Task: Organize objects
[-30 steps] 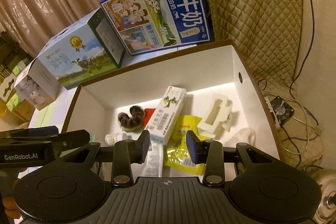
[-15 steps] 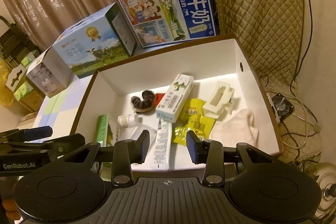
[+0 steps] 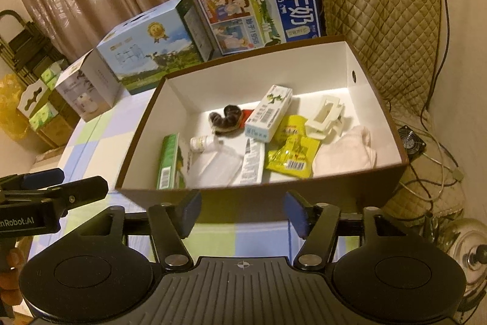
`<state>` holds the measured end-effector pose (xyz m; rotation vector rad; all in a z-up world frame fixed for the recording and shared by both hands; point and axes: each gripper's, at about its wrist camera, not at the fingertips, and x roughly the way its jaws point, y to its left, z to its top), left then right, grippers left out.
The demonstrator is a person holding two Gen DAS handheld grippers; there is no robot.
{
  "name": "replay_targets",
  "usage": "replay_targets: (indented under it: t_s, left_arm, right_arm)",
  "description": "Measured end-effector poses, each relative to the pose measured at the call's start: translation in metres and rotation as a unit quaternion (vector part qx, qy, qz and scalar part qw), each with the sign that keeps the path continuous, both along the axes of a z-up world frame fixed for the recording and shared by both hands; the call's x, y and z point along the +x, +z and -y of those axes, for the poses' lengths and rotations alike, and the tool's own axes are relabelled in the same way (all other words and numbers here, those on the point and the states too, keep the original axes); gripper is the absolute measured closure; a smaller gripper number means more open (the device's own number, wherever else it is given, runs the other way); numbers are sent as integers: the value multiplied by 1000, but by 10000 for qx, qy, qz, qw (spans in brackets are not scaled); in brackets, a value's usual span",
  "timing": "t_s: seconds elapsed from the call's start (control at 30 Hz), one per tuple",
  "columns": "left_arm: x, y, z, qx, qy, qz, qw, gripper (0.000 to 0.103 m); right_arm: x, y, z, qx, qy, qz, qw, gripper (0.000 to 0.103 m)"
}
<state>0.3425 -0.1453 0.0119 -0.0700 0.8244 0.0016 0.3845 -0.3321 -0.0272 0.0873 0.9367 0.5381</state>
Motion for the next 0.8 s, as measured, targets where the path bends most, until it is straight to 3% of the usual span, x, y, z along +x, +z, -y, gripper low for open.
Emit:
replay_targets:
  t_s: [0.4,0.8]
  left_arm:
    - [-63,0,-44,174,155,-171,9996,1]
    - [-129,8,-91,-2,321,-229,9992,1]
  right_arm:
    - [-65,4,-28,-112,76,-38,9999,36]
    - [-125,6,-65,-146,276,-88,9995,36]
